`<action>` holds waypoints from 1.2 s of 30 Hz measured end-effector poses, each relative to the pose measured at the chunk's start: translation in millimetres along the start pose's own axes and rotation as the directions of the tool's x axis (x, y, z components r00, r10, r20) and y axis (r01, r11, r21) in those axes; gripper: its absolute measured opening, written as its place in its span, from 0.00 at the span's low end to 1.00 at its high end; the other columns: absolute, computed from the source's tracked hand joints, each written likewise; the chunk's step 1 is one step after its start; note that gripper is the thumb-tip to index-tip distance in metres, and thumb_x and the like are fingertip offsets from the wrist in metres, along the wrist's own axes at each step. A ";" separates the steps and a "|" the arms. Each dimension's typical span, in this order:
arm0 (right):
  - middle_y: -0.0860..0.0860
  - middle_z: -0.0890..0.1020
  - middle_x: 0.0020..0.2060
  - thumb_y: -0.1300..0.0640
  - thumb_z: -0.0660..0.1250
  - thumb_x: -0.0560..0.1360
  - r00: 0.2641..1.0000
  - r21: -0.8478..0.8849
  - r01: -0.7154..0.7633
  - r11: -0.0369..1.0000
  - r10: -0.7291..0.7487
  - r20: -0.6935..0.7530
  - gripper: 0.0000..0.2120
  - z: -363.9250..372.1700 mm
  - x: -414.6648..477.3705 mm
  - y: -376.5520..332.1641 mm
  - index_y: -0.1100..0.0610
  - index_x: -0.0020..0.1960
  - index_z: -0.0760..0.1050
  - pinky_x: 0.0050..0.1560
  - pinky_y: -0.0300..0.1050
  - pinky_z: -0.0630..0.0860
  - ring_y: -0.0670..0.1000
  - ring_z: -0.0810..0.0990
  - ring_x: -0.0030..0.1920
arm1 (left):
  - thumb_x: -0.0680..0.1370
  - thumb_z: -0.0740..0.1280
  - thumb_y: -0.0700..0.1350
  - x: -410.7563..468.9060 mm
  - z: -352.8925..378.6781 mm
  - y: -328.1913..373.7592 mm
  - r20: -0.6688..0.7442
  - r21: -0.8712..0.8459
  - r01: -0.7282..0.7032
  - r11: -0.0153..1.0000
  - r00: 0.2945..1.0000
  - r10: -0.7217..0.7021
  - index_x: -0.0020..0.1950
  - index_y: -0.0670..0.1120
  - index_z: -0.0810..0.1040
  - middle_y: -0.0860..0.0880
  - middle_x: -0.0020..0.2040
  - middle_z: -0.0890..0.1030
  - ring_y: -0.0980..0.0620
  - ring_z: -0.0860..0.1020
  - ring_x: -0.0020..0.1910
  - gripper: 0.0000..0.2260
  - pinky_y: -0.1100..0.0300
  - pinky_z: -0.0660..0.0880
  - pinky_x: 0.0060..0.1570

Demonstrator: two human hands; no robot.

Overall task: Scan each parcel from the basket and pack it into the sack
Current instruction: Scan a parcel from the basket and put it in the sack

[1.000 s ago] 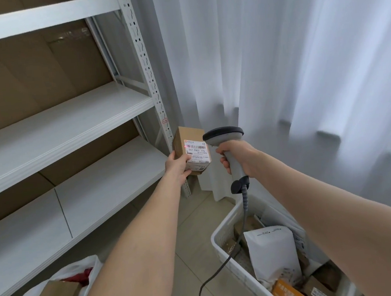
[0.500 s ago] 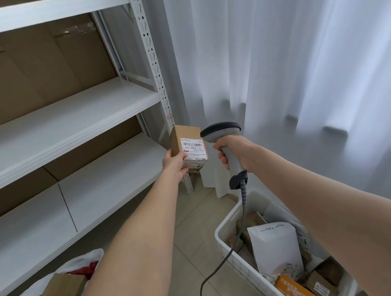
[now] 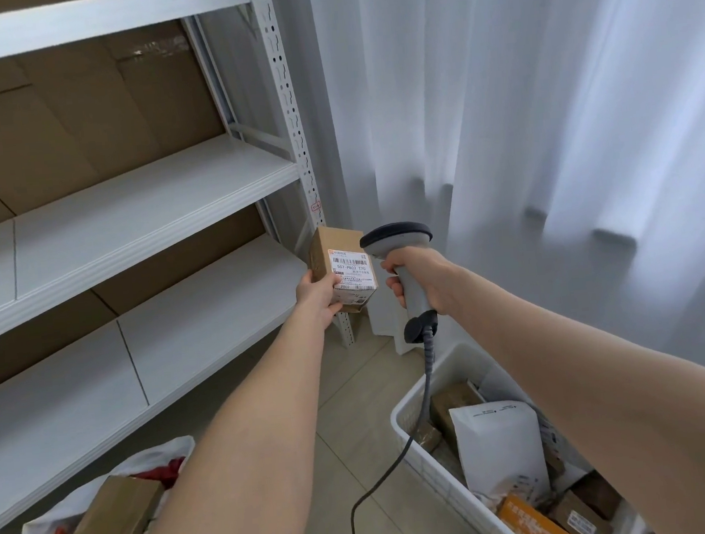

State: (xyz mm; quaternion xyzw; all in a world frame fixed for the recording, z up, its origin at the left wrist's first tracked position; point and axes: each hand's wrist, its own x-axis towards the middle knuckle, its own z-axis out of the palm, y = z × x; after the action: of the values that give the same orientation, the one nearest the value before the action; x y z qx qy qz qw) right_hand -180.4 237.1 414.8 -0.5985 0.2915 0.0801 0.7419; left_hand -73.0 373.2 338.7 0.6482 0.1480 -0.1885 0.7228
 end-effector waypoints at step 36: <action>0.54 0.74 0.30 0.62 0.64 0.76 0.989 -0.110 0.049 0.993 -0.033 0.147 0.03 -35.0 -37.3 9.9 0.61 0.48 0.72 0.27 0.37 0.71 0.48 0.71 0.25 | 0.78 0.65 0.36 -68.7 1.2 -17.2 -0.117 0.014 -0.025 1.000 0.993 0.026 0.73 0.49 0.65 0.44 0.68 0.72 0.43 0.70 0.68 0.25 0.45 0.73 0.62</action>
State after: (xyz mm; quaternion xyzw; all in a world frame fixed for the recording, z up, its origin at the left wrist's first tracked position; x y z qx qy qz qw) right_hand -227.4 215.7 422.2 -0.6380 0.2195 0.1245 0.7275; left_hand -141.8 376.0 355.2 0.6643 0.1806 -0.1418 0.7113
